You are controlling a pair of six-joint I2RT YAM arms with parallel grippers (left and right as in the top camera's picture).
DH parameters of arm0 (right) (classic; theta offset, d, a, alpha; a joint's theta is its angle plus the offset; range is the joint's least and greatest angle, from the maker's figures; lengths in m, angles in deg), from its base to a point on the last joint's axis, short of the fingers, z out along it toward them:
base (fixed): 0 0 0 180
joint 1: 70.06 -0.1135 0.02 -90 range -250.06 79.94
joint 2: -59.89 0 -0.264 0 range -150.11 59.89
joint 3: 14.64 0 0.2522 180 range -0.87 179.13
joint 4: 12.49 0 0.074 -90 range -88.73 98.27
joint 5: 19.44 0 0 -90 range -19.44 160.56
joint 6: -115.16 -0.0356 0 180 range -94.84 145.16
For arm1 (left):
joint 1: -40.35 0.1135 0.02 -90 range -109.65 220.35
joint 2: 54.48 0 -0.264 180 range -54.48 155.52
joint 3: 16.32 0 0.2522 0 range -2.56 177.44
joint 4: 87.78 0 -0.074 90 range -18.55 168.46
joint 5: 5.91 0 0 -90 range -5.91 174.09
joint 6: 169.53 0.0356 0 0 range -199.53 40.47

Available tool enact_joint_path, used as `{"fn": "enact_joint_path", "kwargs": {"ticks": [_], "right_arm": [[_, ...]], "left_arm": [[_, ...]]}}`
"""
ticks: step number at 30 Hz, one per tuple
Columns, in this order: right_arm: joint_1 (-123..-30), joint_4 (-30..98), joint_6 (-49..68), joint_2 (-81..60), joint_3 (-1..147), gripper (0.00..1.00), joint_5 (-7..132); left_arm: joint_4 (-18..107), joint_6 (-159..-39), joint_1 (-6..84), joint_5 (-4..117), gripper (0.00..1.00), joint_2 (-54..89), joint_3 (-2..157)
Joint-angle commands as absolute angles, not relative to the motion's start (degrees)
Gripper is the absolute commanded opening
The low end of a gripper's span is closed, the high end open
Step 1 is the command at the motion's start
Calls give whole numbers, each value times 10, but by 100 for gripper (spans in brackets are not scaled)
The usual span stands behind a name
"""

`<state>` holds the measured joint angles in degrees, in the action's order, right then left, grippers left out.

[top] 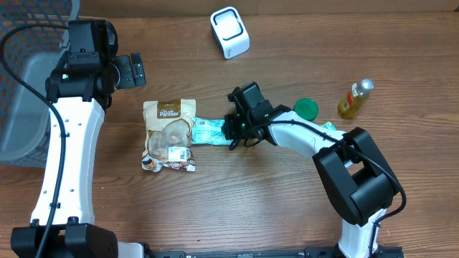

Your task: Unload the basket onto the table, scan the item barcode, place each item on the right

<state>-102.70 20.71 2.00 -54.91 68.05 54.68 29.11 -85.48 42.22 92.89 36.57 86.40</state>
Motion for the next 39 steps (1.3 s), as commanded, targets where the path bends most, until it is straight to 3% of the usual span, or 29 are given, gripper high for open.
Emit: {"fn": "enact_joint_path", "kwargs": {"ticks": [1, 12, 29, 39], "right_arm": [[-1011, 234, 29, -543, 674, 3, 574], [-1003, 306, 164, -428, 674, 3, 528], [-1003, 296, 182, -409, 674, 4, 525], [-1003, 317, 272, -361, 674, 3, 525]], "left_arm": [[292, -851, 418, 931, 99, 367, 868], [292, -851, 418, 931, 99, 367, 868], [292, -851, 418, 931, 100, 367, 868], [292, -851, 418, 931, 100, 367, 868]]}}
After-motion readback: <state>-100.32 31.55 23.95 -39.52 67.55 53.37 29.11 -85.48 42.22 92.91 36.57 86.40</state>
